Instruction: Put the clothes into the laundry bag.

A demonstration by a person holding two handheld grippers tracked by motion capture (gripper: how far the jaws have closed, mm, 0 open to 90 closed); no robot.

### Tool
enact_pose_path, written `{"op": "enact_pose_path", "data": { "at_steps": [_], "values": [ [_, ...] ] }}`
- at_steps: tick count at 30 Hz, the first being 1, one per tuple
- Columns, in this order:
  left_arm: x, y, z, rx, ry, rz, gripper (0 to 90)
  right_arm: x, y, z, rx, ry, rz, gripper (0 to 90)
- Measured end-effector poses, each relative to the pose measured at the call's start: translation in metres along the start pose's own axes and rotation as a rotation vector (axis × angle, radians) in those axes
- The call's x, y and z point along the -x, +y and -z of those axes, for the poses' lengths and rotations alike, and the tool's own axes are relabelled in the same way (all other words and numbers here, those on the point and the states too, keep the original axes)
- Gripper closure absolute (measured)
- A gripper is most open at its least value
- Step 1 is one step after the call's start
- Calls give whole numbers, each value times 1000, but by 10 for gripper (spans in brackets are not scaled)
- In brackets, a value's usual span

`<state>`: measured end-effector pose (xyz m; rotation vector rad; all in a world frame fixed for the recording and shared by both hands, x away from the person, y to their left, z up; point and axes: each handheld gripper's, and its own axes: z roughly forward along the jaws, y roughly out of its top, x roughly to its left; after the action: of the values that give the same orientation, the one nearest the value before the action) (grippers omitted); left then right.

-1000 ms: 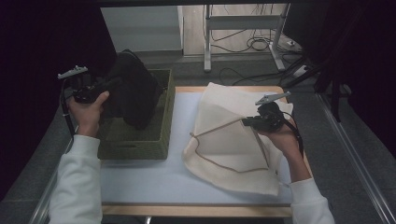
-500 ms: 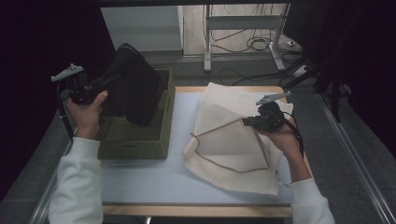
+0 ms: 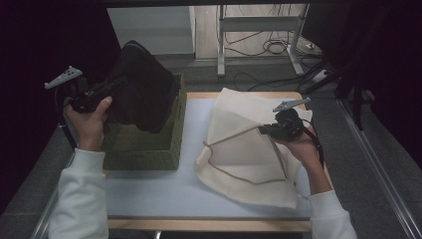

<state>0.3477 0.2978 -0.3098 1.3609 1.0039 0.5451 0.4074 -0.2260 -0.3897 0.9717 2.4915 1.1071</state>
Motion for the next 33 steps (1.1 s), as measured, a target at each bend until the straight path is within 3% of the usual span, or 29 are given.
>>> {"op": "enact_pose_path", "data": {
  "at_steps": [11,33],
  "values": [
    [17,3,7,37,-56,-5,787,1,0,0,1,0,-2,860],
    [46,-1,10,62,-160,-24,788,0,-1,0,1,0,-4,860]
  ]
}}
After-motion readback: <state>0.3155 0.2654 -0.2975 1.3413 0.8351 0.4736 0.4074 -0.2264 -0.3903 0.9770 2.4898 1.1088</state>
